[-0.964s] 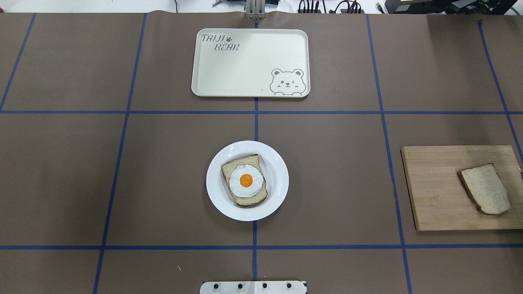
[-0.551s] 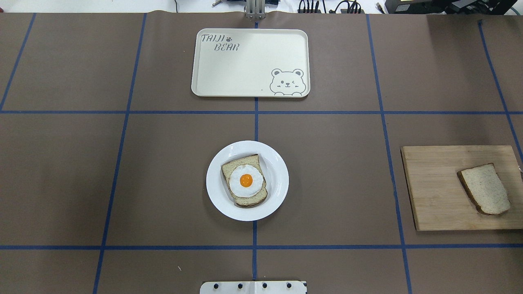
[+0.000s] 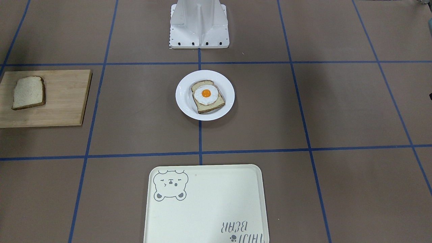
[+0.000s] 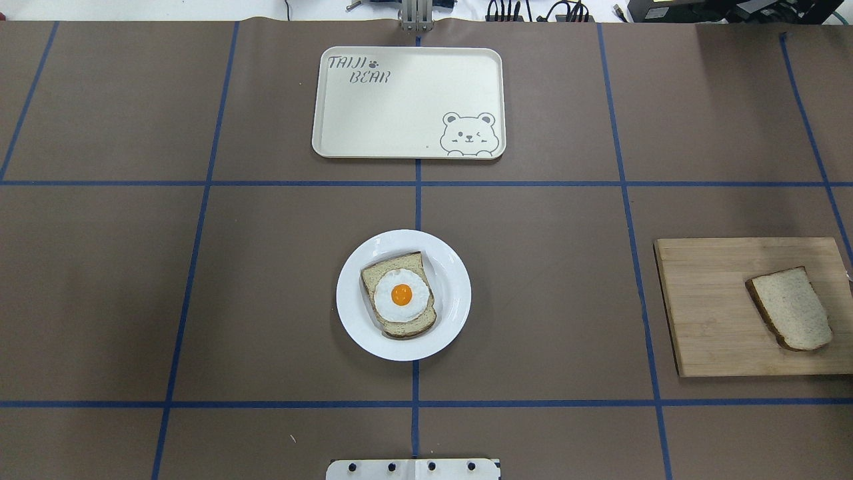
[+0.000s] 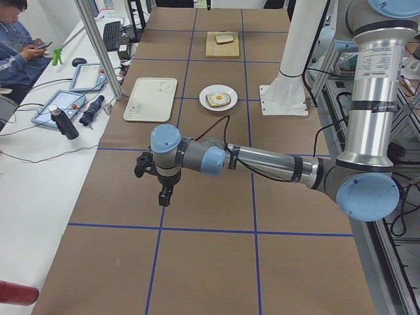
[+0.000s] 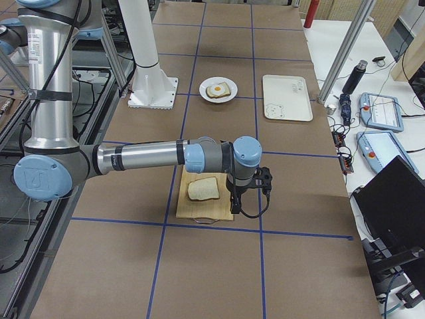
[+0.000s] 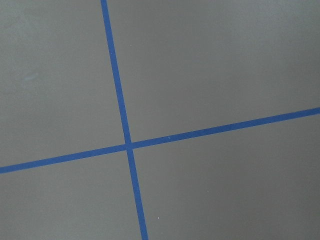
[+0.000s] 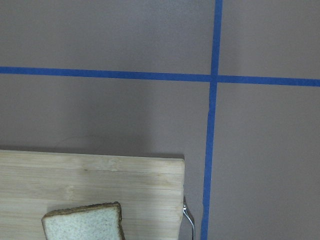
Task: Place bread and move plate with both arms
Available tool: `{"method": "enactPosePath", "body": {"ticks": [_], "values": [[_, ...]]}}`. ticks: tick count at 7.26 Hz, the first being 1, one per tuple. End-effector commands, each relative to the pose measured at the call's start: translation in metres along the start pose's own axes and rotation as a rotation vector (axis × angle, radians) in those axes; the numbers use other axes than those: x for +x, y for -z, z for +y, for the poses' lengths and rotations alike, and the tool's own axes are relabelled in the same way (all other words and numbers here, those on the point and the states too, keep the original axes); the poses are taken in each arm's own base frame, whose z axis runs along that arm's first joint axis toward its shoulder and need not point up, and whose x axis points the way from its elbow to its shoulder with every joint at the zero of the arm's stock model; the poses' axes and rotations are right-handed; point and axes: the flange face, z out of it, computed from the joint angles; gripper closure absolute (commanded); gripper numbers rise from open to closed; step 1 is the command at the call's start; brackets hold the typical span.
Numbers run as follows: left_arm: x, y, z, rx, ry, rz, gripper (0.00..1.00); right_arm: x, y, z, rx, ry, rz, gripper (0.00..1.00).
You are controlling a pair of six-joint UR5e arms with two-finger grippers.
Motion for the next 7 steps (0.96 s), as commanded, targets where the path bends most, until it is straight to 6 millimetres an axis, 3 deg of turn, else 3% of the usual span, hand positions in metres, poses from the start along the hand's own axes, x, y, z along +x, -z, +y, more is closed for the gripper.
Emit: {"method": "enactPosePath", "body": {"ticks": [1,3,5,7], "values": [[0.001,-0.001,0.0,0.0,-0.002,0.001,0.01,-0.007,0.003,-0.001,0.005,0.009,-0.04,0.0],[0.002,-0.001,0.0,-0.001,-0.003,0.002,0.01,-0.016,0.0,-0.004,0.02,0.045,-0.055,0.0],[0.003,0.001,0.0,0.003,-0.007,0.0,0.01,-0.038,-0.04,0.004,-0.022,0.138,-0.065,0.0],[0.005,0.002,-0.002,0.005,-0.011,0.001,0.01,-0.04,-0.065,0.014,-0.067,0.153,-0.074,0.0]]}}
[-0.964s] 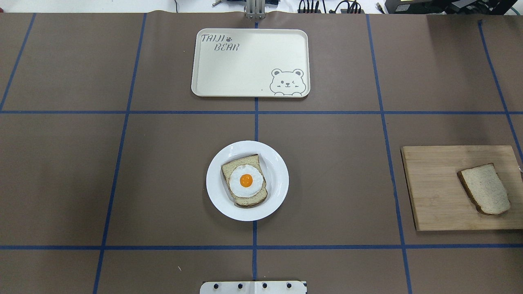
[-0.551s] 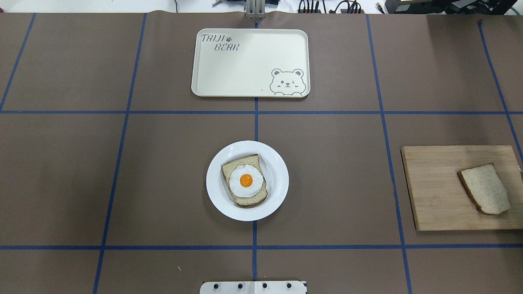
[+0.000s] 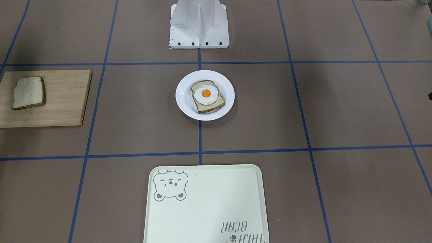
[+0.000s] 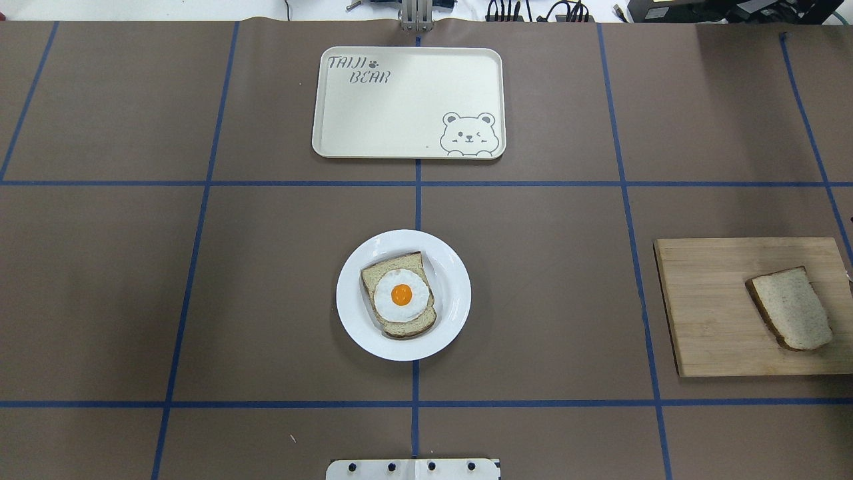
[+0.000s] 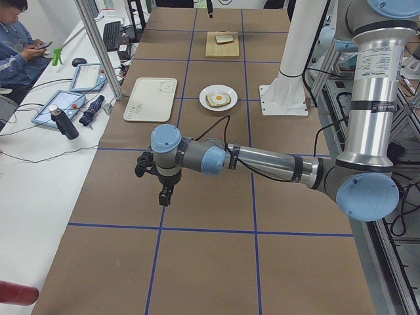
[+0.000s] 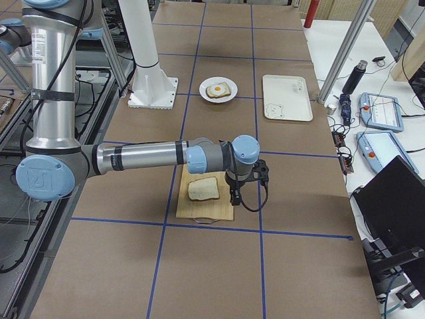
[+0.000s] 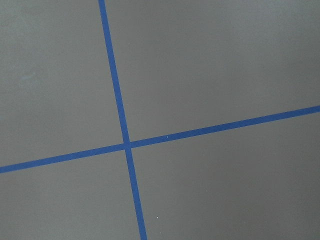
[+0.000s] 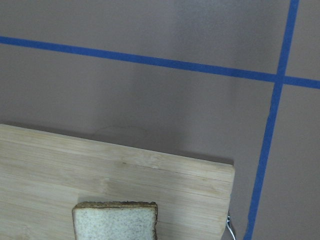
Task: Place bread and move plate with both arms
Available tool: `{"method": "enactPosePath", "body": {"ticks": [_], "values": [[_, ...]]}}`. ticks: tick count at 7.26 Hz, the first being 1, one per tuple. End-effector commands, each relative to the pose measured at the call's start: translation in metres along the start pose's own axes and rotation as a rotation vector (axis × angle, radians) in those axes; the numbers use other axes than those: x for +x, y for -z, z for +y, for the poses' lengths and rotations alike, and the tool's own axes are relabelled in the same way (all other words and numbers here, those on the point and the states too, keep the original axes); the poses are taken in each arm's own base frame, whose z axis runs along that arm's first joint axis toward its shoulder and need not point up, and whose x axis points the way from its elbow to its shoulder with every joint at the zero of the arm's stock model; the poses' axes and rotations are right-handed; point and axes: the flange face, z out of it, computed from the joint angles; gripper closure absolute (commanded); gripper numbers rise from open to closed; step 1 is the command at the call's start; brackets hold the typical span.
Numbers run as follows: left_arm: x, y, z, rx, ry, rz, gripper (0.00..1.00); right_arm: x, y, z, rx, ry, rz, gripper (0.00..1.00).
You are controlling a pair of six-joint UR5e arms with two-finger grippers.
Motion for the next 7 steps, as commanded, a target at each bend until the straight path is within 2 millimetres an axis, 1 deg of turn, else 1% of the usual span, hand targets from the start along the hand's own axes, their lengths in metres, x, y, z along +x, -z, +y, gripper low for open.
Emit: {"method": "enactPosePath", "body": {"ticks": [1,3,4,5,6,7], "values": [[0.001,0.001,-0.002,0.002,-0.001,0.0,0.01,-0.01,-0.03,0.01,-0.043,0.048,-0.013,0.01],[0.002,0.002,-0.003,0.004,-0.003,0.0,0.01,-0.024,-0.057,0.013,-0.097,0.057,-0.025,0.02],[0.001,0.001,-0.002,0.002,-0.001,0.0,0.01,-0.027,-0.072,0.014,-0.124,0.07,-0.028,0.03],[0.001,0.0,-0.002,0.001,0.0,-0.002,0.01,-0.031,-0.081,0.014,-0.134,0.085,-0.03,0.03],[0.001,0.0,-0.002,0.001,0.0,0.0,0.01,-0.021,-0.097,0.006,-0.155,0.072,-0.029,0.04],[0.0,0.0,-0.001,0.0,0.0,0.0,0.01,-0.008,-0.11,0.005,-0.15,0.082,-0.029,0.06]]}}
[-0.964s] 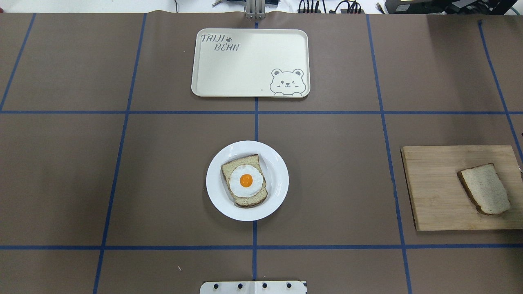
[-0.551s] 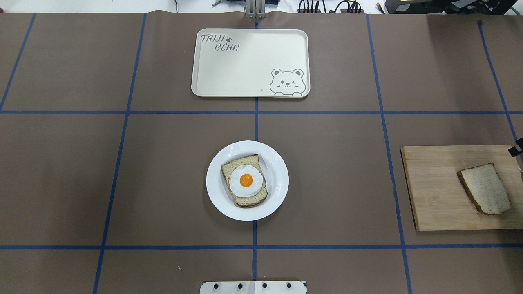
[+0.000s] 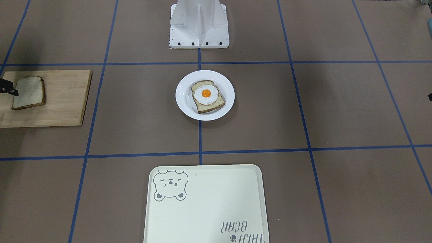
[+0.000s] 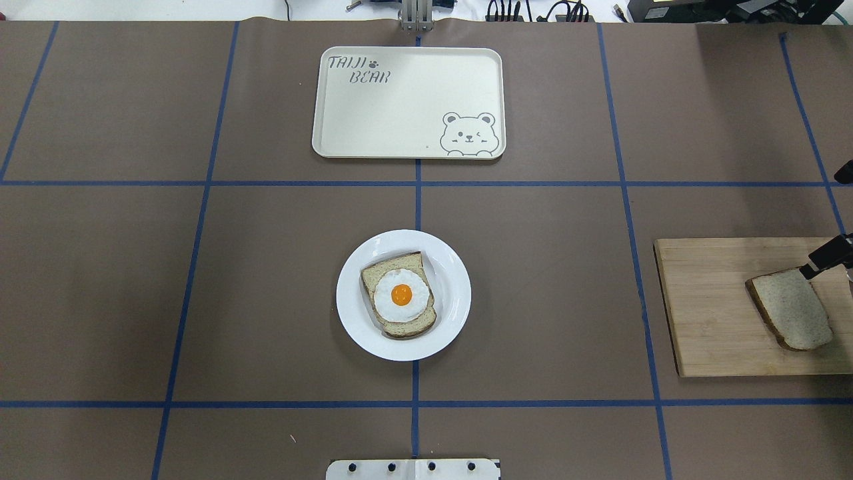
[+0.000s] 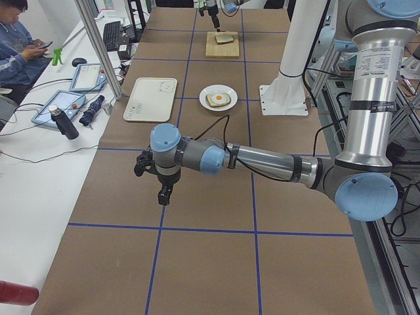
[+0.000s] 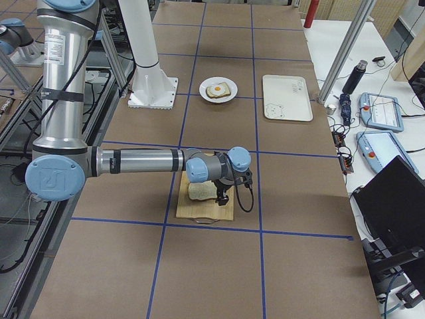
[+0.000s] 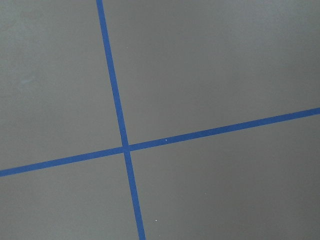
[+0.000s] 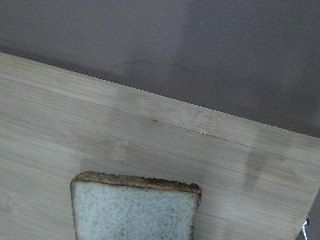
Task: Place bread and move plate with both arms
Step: 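Lower the right gripper onto the bread slice on the wooden board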
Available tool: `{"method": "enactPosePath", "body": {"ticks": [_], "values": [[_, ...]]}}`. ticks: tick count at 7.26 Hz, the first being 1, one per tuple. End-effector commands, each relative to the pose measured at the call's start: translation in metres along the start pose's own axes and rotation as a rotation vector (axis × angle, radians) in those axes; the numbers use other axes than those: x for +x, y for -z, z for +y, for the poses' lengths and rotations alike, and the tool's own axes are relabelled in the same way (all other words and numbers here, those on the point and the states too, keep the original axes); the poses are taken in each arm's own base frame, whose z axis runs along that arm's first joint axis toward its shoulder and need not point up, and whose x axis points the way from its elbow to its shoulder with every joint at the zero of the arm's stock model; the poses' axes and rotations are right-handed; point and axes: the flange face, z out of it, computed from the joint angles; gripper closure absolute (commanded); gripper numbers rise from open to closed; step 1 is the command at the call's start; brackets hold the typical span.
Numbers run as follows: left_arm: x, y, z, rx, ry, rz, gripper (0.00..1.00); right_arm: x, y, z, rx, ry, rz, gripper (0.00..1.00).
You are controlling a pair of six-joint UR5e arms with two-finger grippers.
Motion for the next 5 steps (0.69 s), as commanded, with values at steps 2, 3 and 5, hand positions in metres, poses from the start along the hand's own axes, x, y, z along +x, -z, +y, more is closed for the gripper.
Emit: {"method": "enactPosePath", "body": {"ticks": [2,3,5], "values": [[-0.0007,0.0004,0.0007,0.0,0.001,0.0,0.01,0.013,-0.0167,-0.0061,0.017,-0.034,-0.007,0.35],[0.0,0.0,0.0006,0.0,-0.001,0.0,0.01,0.0117,-0.0176,-0.0067,0.023,-0.048,-0.01,0.39],[-0.0011,0.0001,0.0014,0.0,0.001,0.0,0.01,0.0115,-0.0211,-0.0066,0.02,-0.043,-0.011,0.36]]}}
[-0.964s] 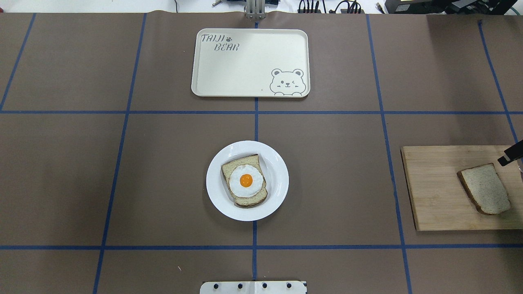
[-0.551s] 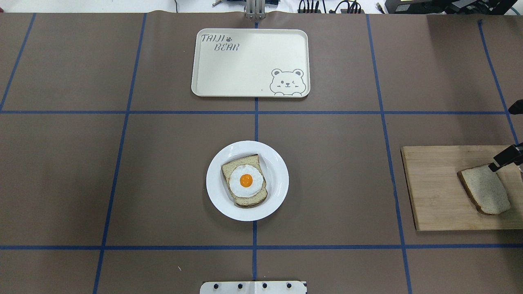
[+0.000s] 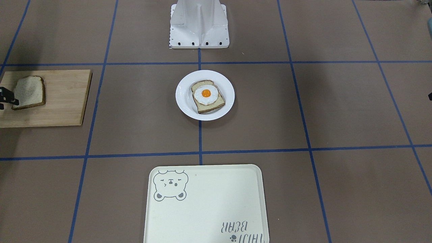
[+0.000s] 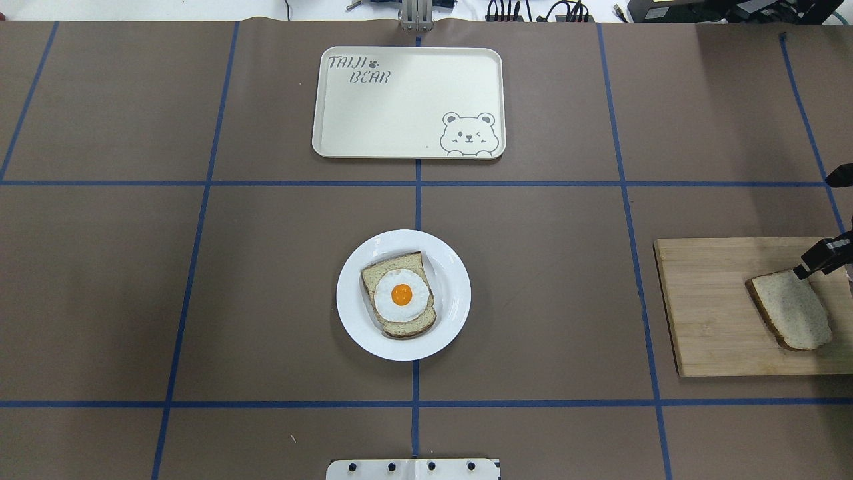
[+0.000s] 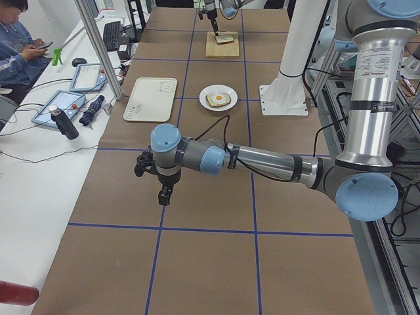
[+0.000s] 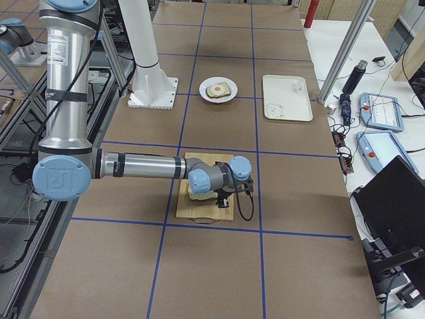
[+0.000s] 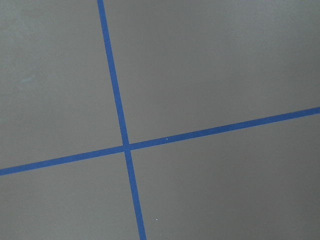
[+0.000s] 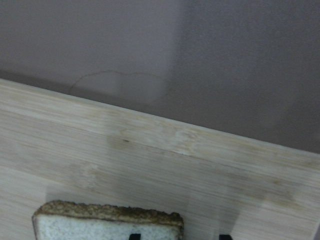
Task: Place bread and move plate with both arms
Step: 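Lower the right gripper onto the bread slice on the wooden board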
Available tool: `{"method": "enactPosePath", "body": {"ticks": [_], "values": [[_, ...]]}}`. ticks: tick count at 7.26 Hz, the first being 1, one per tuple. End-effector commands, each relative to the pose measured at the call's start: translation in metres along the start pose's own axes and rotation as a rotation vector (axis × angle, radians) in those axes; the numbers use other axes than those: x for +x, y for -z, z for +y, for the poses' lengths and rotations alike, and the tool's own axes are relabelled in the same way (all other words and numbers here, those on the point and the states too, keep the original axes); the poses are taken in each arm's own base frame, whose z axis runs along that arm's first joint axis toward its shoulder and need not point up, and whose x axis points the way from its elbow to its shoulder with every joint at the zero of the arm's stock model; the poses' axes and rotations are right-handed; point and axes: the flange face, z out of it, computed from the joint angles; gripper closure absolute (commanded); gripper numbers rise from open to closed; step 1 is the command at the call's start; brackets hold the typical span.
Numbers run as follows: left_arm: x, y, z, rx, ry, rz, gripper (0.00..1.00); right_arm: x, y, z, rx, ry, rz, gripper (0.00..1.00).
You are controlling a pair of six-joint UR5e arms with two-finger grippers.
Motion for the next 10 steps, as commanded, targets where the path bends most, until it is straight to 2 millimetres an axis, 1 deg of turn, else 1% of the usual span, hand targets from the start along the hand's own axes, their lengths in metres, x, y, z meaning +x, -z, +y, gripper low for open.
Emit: {"method": "enactPosePath", "body": {"ticks": [1,4,5,6,7,10], "values": [[-0.0005,0.0003,0.0003,0.0,0.001,0.0,0.01,-0.0027,-0.0038,-0.0002,-0.005,0.003,-0.002,0.36],[-0.0023,-0.0014,0.0014,-0.004,0.005,-0.002,0.01,-0.0051,-0.0066,-0.0001,-0.011,0.008,-0.003,0.36],[-0.0026,-0.0019,0.0016,-0.005,0.006,-0.001,0.01,-0.0062,-0.0068,-0.0002,-0.011,0.01,-0.004,0.4],[-0.0027,-0.0018,0.0022,-0.005,0.006,-0.002,0.01,-0.0056,-0.0072,-0.0001,-0.012,0.009,-0.004,0.5],[-0.0026,-0.0017,0.0021,-0.004,0.005,-0.002,0.01,-0.0056,-0.0072,-0.0001,-0.012,0.009,-0.004,0.54],[-0.0025,-0.0017,0.0021,-0.004,0.005,-0.001,0.01,-0.0051,-0.0076,0.0007,-0.014,0.008,-0.005,0.55]]}}
